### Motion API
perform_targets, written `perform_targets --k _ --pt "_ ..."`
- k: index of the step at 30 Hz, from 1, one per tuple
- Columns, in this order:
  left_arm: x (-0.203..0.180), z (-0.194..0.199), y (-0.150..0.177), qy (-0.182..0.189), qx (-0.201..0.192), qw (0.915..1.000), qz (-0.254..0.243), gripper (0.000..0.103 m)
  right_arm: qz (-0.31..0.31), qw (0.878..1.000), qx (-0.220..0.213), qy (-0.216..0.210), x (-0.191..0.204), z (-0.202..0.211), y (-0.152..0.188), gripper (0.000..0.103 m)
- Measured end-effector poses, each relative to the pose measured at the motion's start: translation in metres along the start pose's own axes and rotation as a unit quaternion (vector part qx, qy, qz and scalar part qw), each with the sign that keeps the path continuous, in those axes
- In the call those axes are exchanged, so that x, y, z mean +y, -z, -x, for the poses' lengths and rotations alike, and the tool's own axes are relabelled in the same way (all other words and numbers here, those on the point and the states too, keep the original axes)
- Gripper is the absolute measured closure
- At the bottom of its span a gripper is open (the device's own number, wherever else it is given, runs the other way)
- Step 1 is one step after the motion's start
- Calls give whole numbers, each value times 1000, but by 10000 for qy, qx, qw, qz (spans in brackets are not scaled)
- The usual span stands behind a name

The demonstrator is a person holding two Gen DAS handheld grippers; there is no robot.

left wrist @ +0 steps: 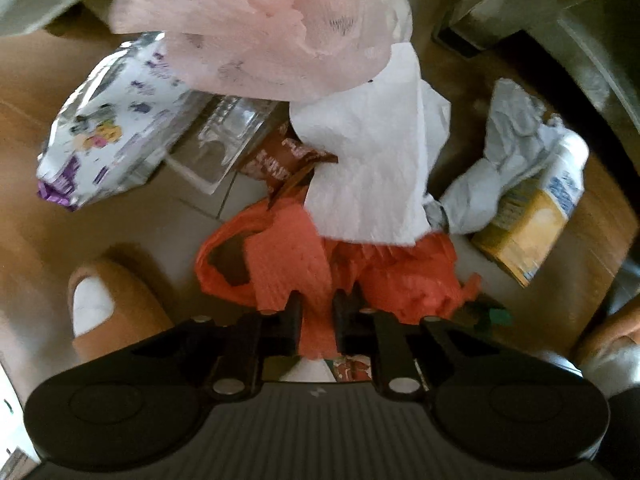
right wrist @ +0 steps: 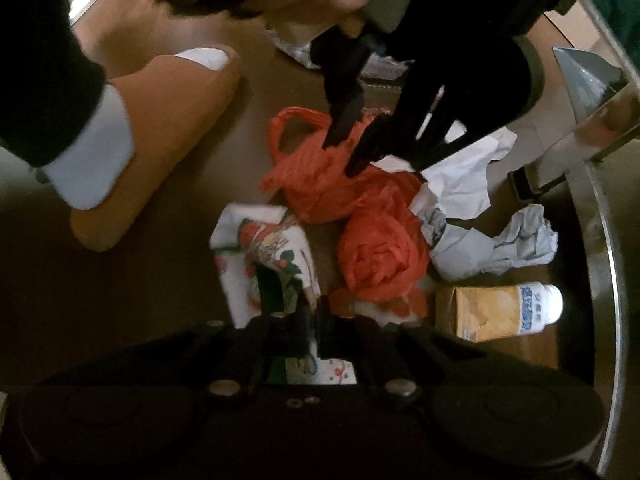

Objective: Collect trash
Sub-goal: 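Grasp the orange foam net with the left tool while the right tool grasps the printed paper wrapper, then carry the orange net and printed wrapper with both tools over the teal wastebasket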

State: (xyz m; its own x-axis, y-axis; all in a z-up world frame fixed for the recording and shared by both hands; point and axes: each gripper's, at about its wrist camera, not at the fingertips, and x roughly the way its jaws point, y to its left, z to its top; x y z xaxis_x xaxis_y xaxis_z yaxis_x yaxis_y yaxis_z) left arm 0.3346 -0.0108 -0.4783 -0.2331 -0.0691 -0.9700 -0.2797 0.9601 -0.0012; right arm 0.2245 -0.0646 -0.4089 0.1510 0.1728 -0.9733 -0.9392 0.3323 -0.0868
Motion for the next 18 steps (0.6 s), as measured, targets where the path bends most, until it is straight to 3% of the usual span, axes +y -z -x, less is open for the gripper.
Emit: perform_targets --k 7,18 --pt "4 67 35 119 -301 9995 64 89 -454 9987 0 236 15 54 -7 102" --pt "33 182 100 731 -1465 9865 -45 89 -1700 9797 -542 919 11 162 -11 102"
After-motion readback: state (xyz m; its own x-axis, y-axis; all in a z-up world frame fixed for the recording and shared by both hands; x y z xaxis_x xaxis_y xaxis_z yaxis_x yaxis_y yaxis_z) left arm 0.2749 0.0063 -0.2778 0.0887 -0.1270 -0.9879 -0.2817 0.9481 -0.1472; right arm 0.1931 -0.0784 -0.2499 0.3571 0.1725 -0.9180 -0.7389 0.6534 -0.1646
